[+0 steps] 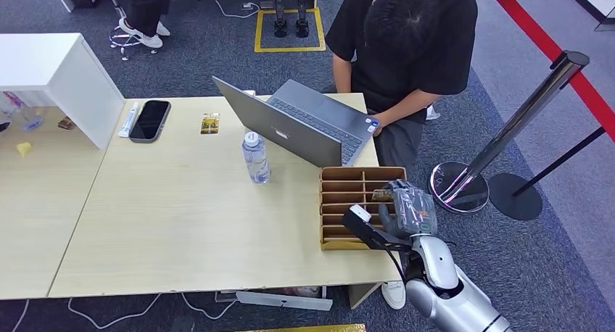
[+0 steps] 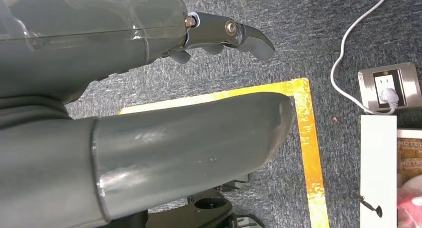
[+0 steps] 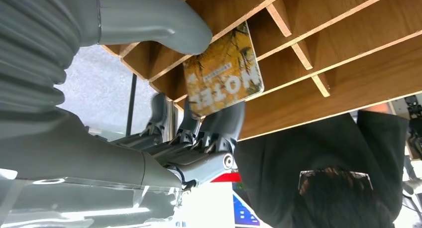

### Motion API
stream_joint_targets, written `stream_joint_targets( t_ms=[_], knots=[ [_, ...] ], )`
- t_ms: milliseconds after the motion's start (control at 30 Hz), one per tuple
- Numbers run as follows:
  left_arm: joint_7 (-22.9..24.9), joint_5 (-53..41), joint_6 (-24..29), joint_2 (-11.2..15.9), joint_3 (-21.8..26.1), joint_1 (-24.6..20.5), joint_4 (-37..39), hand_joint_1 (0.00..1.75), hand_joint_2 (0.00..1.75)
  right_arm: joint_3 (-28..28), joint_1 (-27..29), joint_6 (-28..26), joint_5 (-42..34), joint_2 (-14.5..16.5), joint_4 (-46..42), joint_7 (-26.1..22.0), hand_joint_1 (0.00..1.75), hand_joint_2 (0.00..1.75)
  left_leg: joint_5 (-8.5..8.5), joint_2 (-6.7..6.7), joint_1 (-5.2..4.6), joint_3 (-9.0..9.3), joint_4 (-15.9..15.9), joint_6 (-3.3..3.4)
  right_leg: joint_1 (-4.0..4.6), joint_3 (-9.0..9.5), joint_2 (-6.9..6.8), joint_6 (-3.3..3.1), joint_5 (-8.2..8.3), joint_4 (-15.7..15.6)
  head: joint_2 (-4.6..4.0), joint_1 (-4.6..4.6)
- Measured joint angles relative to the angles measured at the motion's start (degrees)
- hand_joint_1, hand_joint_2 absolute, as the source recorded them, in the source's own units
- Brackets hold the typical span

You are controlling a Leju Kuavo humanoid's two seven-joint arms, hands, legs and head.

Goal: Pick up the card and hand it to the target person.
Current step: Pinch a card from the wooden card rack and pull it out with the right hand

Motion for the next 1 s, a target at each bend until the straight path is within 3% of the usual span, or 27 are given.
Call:
stream_joint_targets(
  t_ms=[400,1000],
  knots=[
    [-0.02,-0.09,0.04,-0.02,0.0,0.0,0.0,0.0,0.0,0.1,-0.52,-0.68,-0.93,0.15,0.54,-0.46,1.4,1.75,0.0,0.0,0.0,0.02,0.0,0.0,0.0,0.02,0.0,0.0,0.0,0.0,0.0,0.01],
    [-0.26,-0.22,0.23,-0.02,0.0,0.03,-0.01,0.0,0.0,0.1,-0.7,-3.59,-5.19,0.38,0.78,-0.89,1.4,1.75,0.0,0.0,0.0,0.05,0.0,0.0,0.01,0.05,0.01,0.0,0.01,0.0,0.0,0.01]
  ],
)
